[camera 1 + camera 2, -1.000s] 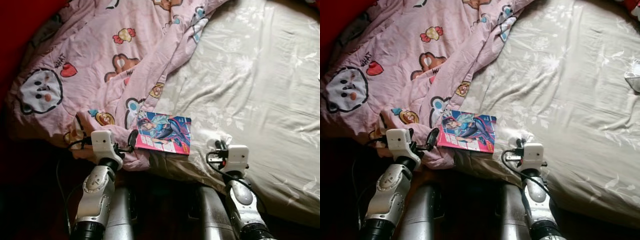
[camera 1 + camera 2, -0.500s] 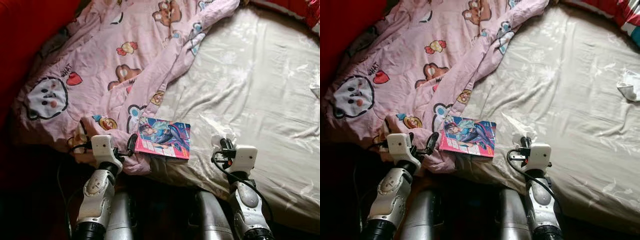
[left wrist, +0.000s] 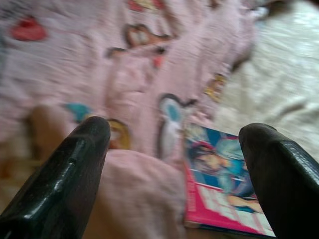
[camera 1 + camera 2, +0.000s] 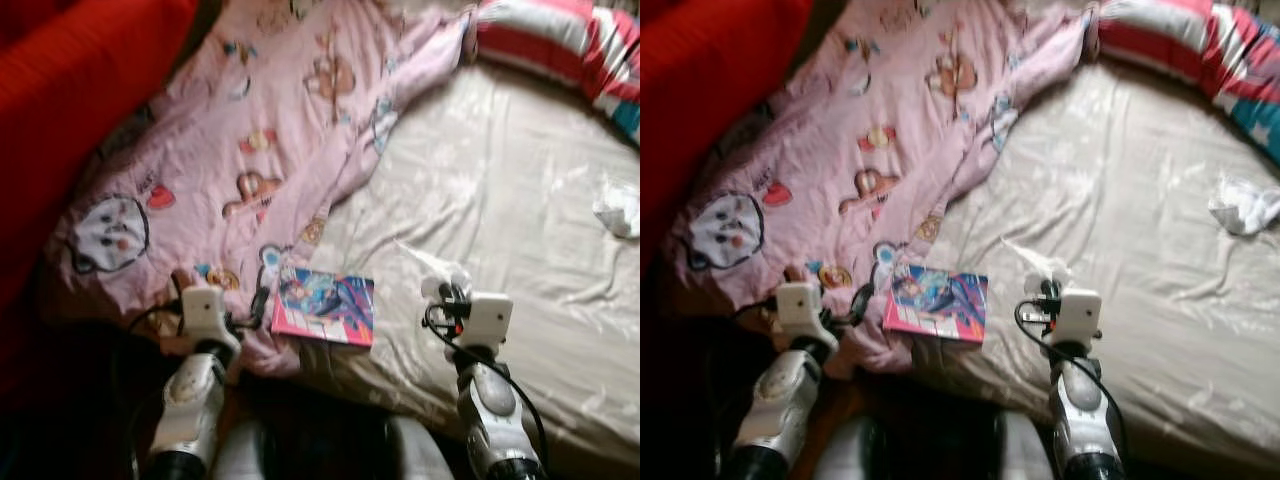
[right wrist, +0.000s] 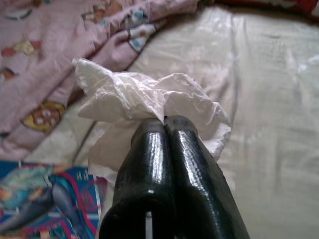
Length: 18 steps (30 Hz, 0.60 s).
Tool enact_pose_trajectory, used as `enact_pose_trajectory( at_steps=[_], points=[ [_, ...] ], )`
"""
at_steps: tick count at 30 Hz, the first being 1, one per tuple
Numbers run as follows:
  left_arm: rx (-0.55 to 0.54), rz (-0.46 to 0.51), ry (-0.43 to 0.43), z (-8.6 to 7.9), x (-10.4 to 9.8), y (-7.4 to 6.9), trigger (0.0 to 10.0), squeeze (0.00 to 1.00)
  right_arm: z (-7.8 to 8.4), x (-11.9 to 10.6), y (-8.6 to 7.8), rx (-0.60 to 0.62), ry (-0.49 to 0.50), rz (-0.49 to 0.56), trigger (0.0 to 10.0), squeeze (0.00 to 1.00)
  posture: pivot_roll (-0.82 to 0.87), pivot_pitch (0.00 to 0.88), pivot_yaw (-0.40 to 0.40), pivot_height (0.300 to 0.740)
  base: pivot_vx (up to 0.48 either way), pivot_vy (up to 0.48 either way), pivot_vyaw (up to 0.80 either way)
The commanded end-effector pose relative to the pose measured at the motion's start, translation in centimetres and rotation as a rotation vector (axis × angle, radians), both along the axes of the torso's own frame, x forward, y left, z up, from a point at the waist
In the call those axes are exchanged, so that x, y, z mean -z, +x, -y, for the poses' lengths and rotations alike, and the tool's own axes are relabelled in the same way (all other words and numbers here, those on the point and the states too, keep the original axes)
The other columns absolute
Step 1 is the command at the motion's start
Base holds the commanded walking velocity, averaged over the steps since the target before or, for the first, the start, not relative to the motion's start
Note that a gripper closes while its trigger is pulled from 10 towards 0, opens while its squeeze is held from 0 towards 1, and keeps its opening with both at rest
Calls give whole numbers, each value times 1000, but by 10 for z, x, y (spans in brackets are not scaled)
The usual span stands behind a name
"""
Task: Clean up the room
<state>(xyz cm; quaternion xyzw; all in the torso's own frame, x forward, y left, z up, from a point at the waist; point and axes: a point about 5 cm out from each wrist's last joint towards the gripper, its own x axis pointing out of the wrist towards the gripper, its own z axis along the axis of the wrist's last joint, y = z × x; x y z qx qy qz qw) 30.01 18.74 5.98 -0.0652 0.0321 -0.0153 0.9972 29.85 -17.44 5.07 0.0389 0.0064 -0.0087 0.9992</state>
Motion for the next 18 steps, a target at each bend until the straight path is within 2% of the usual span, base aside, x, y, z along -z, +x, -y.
enact_pose_trajectory(
  at_steps=[1,4,9,10,11,15,18],
  points=[
    [-39,-83,23,-14,22,-14,10000,0,2,9,-6,15,9,-35,10000,0,15,143,-1,740,0,0,0],
    [-100,-175,36,-31,42,-29,10000,0,2,10,-6,17,10,-38,10000,0,17,131,1,740,0,0,0],
    [-194,-336,55,-56,74,-62,10000,0,4,13,-8,34,18,-49,10000,0,16,112,4,740,0,0,0],
    [-194,-336,55,-56,74,-62,10000,0,4,13,-8,34,18,-49,10000,0,16,112,4,740,0,0,0],
    [-215,-360,44,-60,78,-68,10000,0,5,13,-8,37,17,-51,10000,0,18,111,4,740,0,0,0],
    [-303,-514,18,-72,105,-101,10000,0,6,16,-9,43,10,-62,10000,0,16,93,4,740,0,0,0],
    [-314,-571,19,-70,113,-111,10000,0,5,18,-11,43,1,-71,10000,0,15,88,5,740,0,0,0]
  ],
)
